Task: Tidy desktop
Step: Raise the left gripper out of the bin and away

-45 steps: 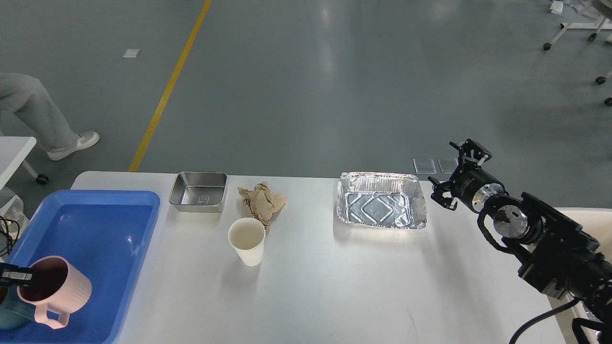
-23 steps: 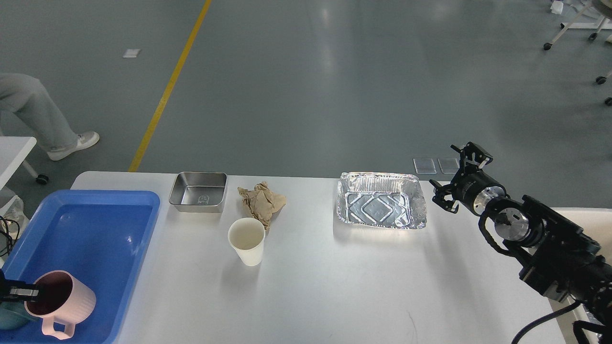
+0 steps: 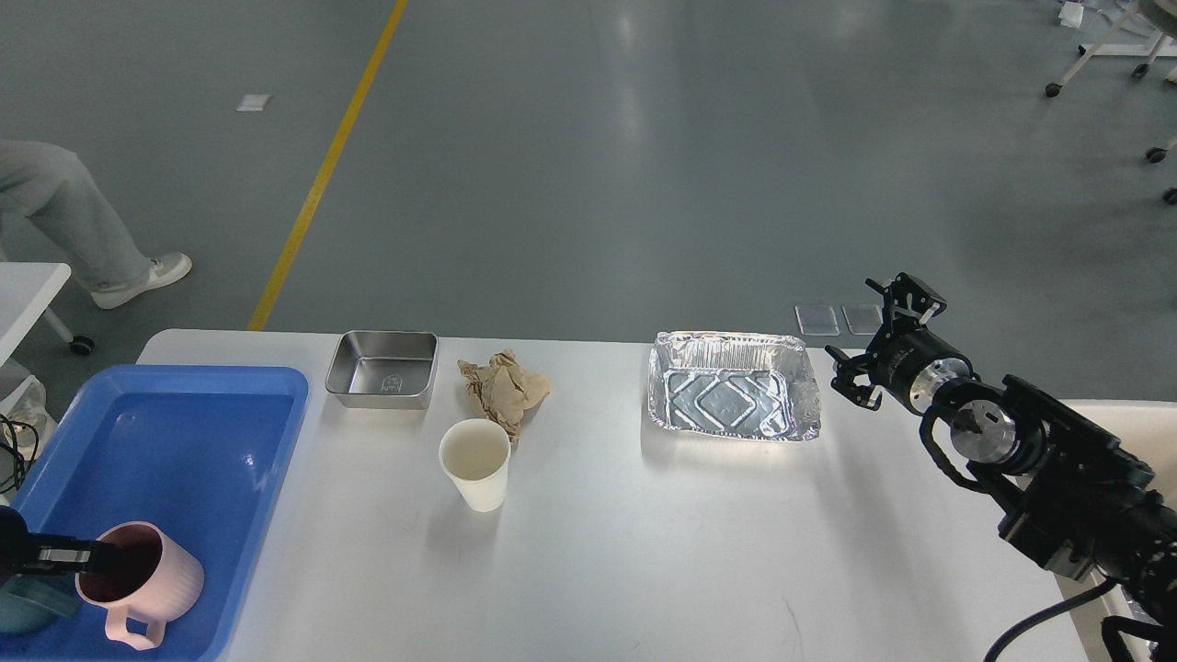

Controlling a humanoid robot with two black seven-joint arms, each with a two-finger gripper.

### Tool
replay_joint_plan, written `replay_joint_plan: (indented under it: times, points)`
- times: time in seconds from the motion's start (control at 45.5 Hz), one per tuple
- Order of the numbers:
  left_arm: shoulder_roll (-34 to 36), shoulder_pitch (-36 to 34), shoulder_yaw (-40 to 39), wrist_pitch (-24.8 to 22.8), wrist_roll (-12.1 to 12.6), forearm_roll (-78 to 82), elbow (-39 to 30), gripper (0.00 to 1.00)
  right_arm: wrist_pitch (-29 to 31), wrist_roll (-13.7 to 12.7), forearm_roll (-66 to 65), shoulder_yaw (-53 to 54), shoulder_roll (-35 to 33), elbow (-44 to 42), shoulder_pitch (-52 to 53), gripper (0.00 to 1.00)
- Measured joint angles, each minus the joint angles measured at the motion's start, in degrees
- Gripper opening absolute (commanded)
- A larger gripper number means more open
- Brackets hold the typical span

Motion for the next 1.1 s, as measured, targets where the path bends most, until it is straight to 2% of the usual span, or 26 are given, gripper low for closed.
replay_joint_plan:
  times: [0.066,0.176,0.198,0.264,0.374,0.44,0.55,0.66,0.726,0.792,0.836,0.946,1.012,1.1]
  points:
    - [0.3,0.0,-0.8,0.0,-0.1,-0.5,-0.2,0.83,0.0,0.0,0.0,0.0,0.0,0.0,0.0,1.00]
    - [1.0,0.0,-3.1,-0.1,-2.3,-1.2,-0.9,0.86,0.0,0.0,0.0,0.0,0.0,0.0,0.0,1.00]
    - [1.4,-0.1,-4.0,-0.3,-4.6,-1.4,-1.1,0.87,0.0,0.0,0.0,0.0,0.0,0.0,0.1,1.00]
    - [1.7,-0.2,-4.5,-0.7,-6.9,-1.4,-1.4,0.88,0.0,0.0,0.0,0.0,0.0,0.0,0.2,1.00]
    - [3.7,-1.0,-6.1,-3.5,-12.5,-1.4,-2.0,0.88,0.0,0.0,0.0,0.0,0.0,0.0,0.3,1.00]
    - [4.6,-1.6,-8.5,-6.3,-13.6,-1.5,-2.1,0.88,0.0,0.0,0.0,0.0,0.0,0.0,0.4,1.00]
    - [5.1,-2.0,-14.5,-11.1,-13.6,-1.8,-2.1,0.88,0.0,0.0,0.0,0.0,0.1,0.0,0.4,1.00]
    - [5.0,-2.1,-22.3,-13.5,-12.3,-3.5,-2.0,0.90,0.0,0.0,0.0,0.0,0.5,-0.1,0.5,1.00]
    - [4.5,-2.2,-27.8,-14.4,-10.0,-5.5,-2.0,0.91,0.0,0.0,-0.1,0.0,0.8,-0.1,0.6,1.00]
    - [4.2,-2.6,-33.5,-16.2,-6.4,-7.5,-2.0,0.91,0.0,0.0,-0.1,0.0,1.0,0.0,0.6,1.00]
    - [3.7,-3.4,-39.5,-18.5,-2.1,-9.0,-2.0,0.91,-0.1,-0.1,-0.1,0.0,1.0,0.0,0.6,1.00]
    - [2.2,-4.4,-48.1,-20.7,3.5,-12.5,-1.9,0.93,-0.1,-0.1,-0.1,0.0,1.0,0.0,0.7,1.00]
    - [2.0,-4.8,-51.4,-21.0,5.1,-15.3,-1.6,0.93,-0.1,-0.1,-0.1,0.0,1.0,0.1,0.7,1.00]
    - [2.7,-6.4,-53.0,-21.2,6.0,-18.0,-1.4,0.94,-0.1,-0.1,-0.3,0.0,1.0,0.1,0.7,1.00]
